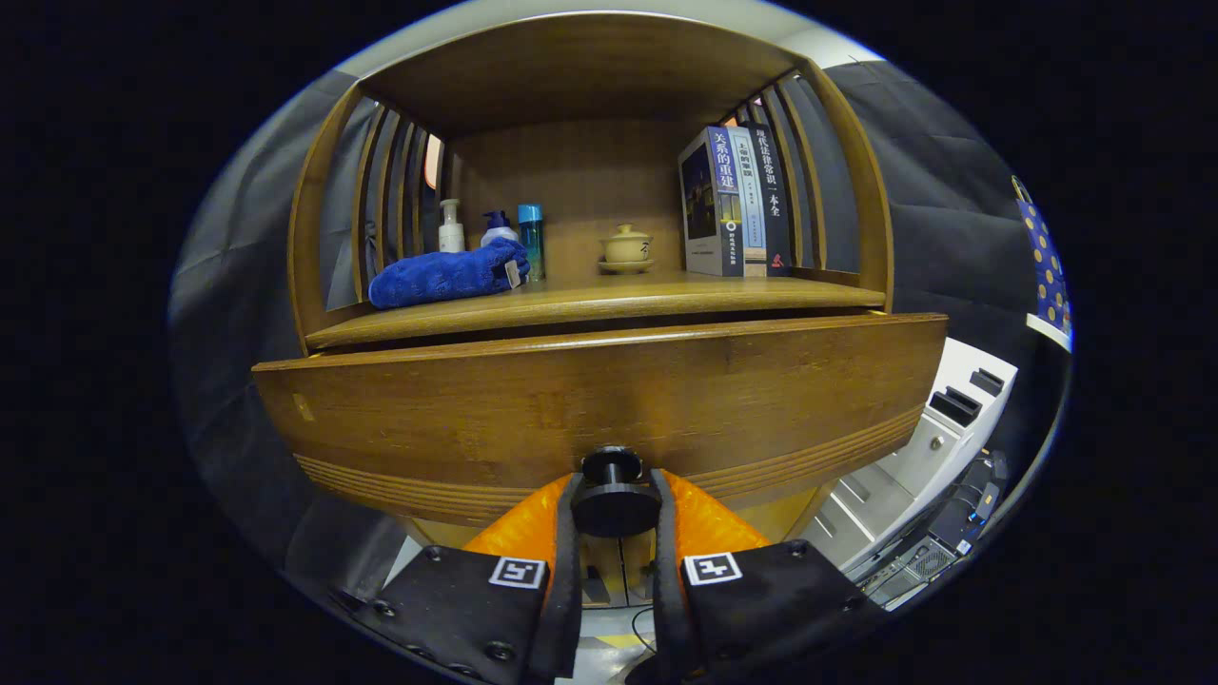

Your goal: Pull open the drawer, take out the items inside it, and place them on the countertop above the cabinet.

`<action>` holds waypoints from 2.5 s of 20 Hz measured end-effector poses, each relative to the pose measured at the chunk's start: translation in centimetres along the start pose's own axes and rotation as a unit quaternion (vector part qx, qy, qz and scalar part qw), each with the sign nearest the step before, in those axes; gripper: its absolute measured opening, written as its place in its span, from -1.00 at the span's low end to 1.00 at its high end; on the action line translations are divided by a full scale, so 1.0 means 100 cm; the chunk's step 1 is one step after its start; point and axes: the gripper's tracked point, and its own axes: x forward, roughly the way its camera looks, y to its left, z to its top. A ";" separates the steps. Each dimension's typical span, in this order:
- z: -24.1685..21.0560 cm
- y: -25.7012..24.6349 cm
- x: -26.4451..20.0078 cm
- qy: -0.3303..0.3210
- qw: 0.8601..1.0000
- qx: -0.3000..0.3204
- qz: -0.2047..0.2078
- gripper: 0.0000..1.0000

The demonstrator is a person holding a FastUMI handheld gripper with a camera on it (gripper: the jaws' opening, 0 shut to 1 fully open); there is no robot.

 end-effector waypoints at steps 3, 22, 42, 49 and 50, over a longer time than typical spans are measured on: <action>-0.002 0.000 -0.003 0.006 1.000 0.000 -0.004 -0.21; -0.020 -0.004 -0.054 0.008 1.000 -0.002 -0.003 -0.37; -0.033 -0.010 -0.100 0.034 0.999 -0.025 0.000 0.36; 0.033 -0.013 -0.121 0.002 0.999 0.028 0.029 1.00; 0.042 -0.015 -0.122 -0.002 0.999 0.035 0.032 1.00</action>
